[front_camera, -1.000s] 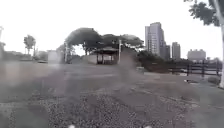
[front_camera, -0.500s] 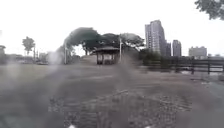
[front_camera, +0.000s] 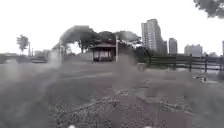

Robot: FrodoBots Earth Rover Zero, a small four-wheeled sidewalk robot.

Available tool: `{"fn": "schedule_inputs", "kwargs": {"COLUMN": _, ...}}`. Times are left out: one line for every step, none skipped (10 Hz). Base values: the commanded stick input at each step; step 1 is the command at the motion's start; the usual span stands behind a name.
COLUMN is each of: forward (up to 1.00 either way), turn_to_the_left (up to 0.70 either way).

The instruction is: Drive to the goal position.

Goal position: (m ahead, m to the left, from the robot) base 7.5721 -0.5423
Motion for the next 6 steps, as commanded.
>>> {"fn": "schedule_inputs", "kwargs": {"forward": 1.00, "turn_to_the_left": 0.00}}
{"fn": "schedule_inputs", "kwargs": {"forward": 1.00, "turn_to_the_left": 0.00}}
{"fn": "schedule_inputs", "kwargs": {"forward": 1.00, "turn_to_the_left": 0.00}}
{"fn": "schedule_inputs", "kwargs": {"forward": 1.00, "turn_to_the_left": 0.00}}
{"fn": "schedule_inputs", "kwargs": {"forward": 1.00, "turn_to_the_left": 0.00}}
{"fn": "schedule_inputs", "kwargs": {"forward": 1.00, "turn_to_the_left": 0.00}}
